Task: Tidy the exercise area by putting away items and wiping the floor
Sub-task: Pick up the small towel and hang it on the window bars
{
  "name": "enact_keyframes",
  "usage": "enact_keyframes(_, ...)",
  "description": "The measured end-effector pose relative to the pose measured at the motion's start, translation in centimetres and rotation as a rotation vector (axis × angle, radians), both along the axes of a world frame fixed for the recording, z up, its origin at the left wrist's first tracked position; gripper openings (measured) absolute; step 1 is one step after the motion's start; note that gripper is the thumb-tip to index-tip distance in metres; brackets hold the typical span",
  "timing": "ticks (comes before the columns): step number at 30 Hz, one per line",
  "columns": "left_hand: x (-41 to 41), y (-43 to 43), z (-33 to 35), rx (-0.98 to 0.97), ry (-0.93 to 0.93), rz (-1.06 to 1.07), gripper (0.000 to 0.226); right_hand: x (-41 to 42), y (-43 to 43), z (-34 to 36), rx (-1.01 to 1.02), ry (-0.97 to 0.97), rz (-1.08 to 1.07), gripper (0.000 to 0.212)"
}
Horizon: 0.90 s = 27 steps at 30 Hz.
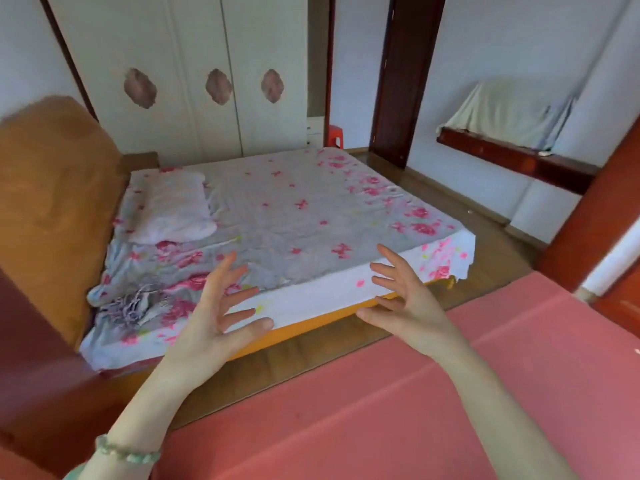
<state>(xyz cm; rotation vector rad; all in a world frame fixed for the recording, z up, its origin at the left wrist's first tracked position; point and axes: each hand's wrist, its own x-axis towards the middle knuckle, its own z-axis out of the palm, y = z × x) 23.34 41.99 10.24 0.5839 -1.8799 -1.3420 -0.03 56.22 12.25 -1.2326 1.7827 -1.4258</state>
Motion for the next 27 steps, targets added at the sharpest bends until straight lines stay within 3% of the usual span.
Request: enact_keyframes(27, -51.1, -3.0, -1.7, 0.036, -0.078, -0.699, 0.095, -36.0, 8.9, -4.0, 0.015, -0.01, -0.738, 0.093)
